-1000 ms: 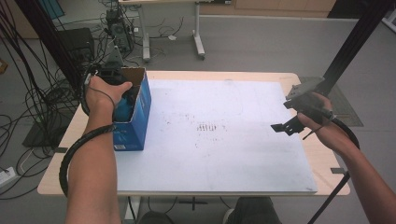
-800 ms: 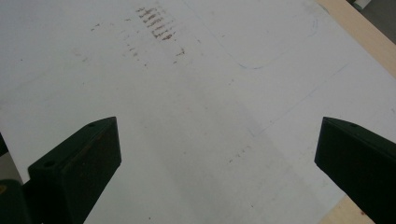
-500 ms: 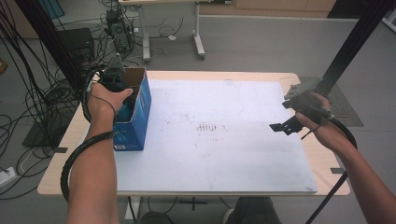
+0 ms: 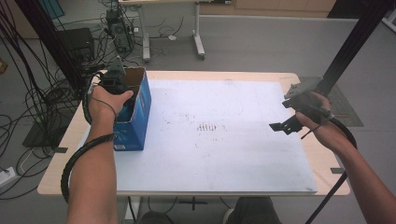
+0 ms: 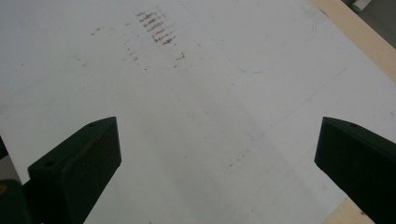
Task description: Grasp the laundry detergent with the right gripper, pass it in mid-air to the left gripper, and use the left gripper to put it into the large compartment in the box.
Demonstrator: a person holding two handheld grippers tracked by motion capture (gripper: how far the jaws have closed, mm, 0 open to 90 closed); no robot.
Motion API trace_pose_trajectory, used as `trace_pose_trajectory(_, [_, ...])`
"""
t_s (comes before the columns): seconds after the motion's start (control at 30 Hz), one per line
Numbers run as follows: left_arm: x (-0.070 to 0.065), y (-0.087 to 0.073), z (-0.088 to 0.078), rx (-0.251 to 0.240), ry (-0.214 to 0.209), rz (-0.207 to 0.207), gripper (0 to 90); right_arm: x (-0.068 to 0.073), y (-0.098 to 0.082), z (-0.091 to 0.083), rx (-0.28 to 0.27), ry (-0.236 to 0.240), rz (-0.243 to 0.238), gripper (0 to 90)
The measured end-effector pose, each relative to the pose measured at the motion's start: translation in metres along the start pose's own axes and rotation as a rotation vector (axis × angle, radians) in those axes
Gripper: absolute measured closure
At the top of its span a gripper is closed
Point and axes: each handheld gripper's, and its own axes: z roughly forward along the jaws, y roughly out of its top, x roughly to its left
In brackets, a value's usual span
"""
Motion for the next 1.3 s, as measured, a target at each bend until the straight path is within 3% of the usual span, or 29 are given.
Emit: trace_pose_trajectory(1.3, [-0.0007,-0.0002,0.0004,-0.004,0.005,-0.01,36.5,-0.0004,-0.0001,-0.0029,0.021,-0.012,-0.017,0.2])
